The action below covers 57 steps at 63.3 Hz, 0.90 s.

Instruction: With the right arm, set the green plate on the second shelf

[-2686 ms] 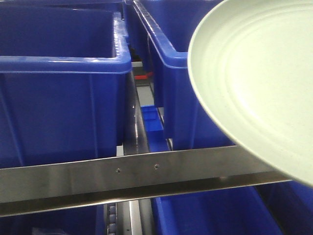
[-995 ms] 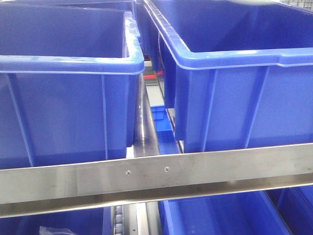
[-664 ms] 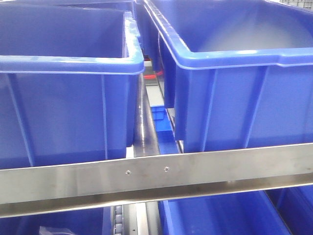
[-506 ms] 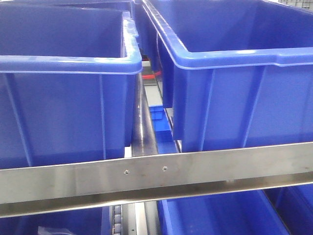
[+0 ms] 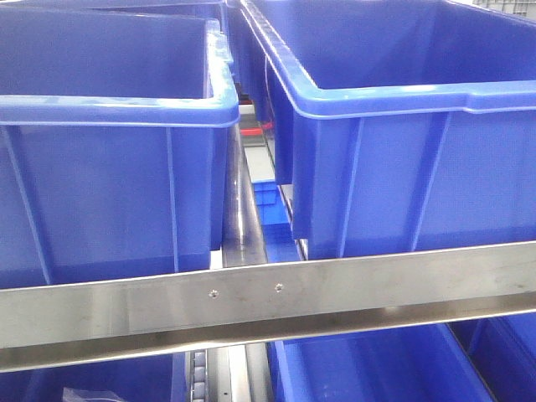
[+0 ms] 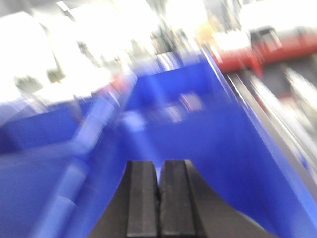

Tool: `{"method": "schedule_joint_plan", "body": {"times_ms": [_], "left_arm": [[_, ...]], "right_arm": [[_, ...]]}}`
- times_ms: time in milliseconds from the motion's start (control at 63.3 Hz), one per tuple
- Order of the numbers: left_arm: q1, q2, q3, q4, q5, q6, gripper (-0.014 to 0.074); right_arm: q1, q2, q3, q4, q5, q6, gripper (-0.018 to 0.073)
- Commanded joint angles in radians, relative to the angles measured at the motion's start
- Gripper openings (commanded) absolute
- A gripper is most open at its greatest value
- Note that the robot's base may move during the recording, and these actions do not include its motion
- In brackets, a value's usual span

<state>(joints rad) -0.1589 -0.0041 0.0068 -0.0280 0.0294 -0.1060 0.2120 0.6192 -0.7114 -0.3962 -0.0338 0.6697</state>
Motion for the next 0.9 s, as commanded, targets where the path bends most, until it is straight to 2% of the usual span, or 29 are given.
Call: {"method": "schedule_joint_plan", "body": {"times_ms": [0,79,205,332,442,553,648,695,743,885], "left_arm": [[-0.005,-0.018,0.041,-0.008,-0.087,-0.003,0.013],[-0.005,-0.018,0.041,-0.008,-0.087,-0.003,0.013],[-0.005,-0.018,0.041,-0.008,-0.087,-0.003,0.013],[-0.005,-0.018,0.041,-0.008,-0.087,-0.003,0.013],[-0.005,-0.018,0.041,-0.008,-0.087,-0.003,0.013],[-0.005,-0.018,0.041,-0.008,-0.087,-0.003,0.013],[-0.005,-0.018,0.041,-0.008,-0.087,-0.003,0.013],[-0.005,-0.018,0.041,-0.008,-0.087,-0.003,0.013],[-0.005,-0.018,0.041,-0.008,-0.087,-0.003,0.013],[-0.005,-0.018,0.041,-0.008,-0.087,-0.003,0.013]], "right_arm": [[0.008,-0.076,-0.027,-0.023,-0.053,-0.003,0.0049],[0.008,-0.134,-0.027,-0.087,-0.022,-0.029,0.0049],[0.008,-0.197,0.036,-0.171,0.156,-0.032,0.0049],[-0.002,-0.265,0.163,-0.179,0.285,-0.03,0.0049],[-0.065,-0.419,0.373,-0.133,0.203,-0.004,0.0049],[-0.129,-0.567,0.573,-0.117,-0.011,0.002,0.0049],[-0.152,-0.655,0.734,-0.135,-0.189,0.001,0.0049],[-0.153,-0.645,0.712,-0.151,-0.114,0.034,0.0049],[-0.16,-0.649,0.702,-0.163,-0.079,0.024,0.0049],[-0.199,-0.648,0.722,-0.232,-0.04,0.008,0.0049]]}}
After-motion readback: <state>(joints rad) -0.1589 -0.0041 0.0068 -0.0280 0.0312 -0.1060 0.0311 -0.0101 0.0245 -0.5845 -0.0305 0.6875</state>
